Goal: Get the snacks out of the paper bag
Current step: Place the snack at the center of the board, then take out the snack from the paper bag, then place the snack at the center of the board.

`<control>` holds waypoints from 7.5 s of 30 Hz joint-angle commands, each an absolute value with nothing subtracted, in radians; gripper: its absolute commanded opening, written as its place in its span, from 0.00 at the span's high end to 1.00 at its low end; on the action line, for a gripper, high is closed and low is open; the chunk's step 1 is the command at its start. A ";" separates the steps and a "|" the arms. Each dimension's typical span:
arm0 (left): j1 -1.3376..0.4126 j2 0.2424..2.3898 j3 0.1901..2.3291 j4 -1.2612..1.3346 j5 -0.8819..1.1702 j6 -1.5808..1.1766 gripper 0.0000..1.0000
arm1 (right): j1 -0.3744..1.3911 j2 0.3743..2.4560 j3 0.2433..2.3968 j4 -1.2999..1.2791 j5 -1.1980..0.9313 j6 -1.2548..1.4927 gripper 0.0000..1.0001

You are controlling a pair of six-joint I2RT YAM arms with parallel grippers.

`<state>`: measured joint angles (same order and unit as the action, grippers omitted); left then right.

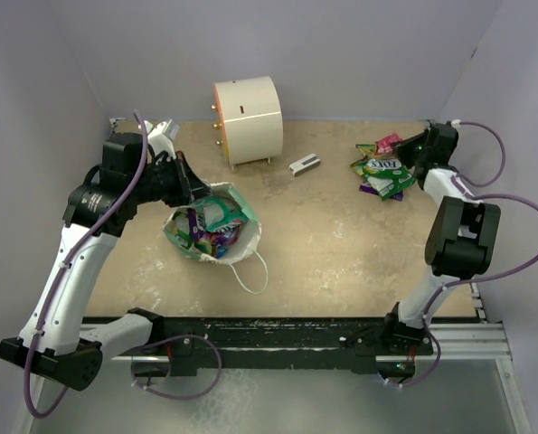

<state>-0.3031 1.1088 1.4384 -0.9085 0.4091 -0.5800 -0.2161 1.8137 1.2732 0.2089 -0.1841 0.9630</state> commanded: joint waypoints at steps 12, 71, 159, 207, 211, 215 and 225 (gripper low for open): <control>-0.304 1.141 1.475 -0.861 0.415 -0.553 1.00 | -0.297 1.826 1.045 0.355 -0.292 0.953 1.00; -0.304 1.059 1.281 -0.737 0.654 -0.673 1.00 | 0.543 1.267 1.185 -0.152 -0.344 0.397 0.31; -0.304 1.027 1.373 -0.802 0.552 -0.757 1.00 | 1.123 1.668 0.956 0.729 0.312 -0.006 1.00; -0.303 1.039 1.297 -0.749 0.527 -0.735 1.00 | 0.569 1.131 1.081 -0.249 0.845 0.121 1.00; -0.303 1.043 1.319 -0.772 0.526 -0.723 1.00 | 0.405 1.273 1.038 -0.269 0.780 0.097 1.00; -0.304 1.044 1.324 -0.787 0.519 -0.717 1.00 | 0.321 1.338 0.952 -0.226 0.773 0.074 1.00; -0.303 1.069 1.328 -0.773 0.548 -0.722 1.00 | 0.298 1.449 0.862 -0.026 0.764 -0.059 1.00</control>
